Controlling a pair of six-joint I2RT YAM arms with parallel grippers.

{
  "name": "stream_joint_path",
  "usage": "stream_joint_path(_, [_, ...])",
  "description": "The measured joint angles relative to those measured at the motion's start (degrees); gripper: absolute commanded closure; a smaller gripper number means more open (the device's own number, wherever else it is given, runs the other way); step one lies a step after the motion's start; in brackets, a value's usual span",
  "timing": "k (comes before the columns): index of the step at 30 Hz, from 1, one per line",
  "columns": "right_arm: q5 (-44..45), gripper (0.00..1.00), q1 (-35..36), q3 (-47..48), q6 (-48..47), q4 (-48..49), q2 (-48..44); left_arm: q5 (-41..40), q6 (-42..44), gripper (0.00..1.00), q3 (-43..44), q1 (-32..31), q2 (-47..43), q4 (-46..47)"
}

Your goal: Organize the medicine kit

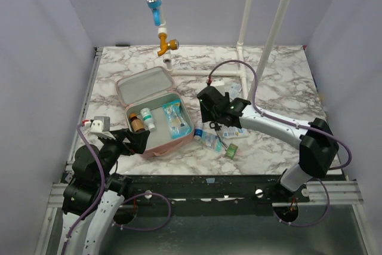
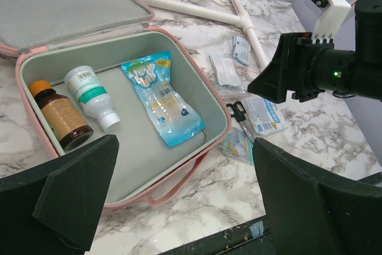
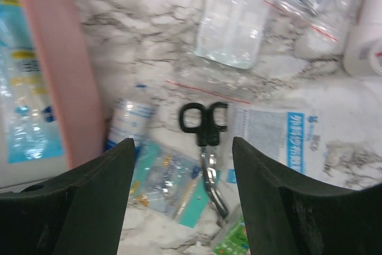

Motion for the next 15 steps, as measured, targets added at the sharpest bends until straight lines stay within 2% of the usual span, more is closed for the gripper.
stream_joint_path(7, [-0.17,0.28,-7.91,-10.14,1.81,0.2,-4.52,0.0,0.0,0.02,0.0,0.0,0.0,0.0])
stream_joint_path(15, [-2.54,0.28,-12.74,-17.46,3.87,3.04,-4.7,0.02,0.0,0.02,-0.02,0.0,0.24,0.0])
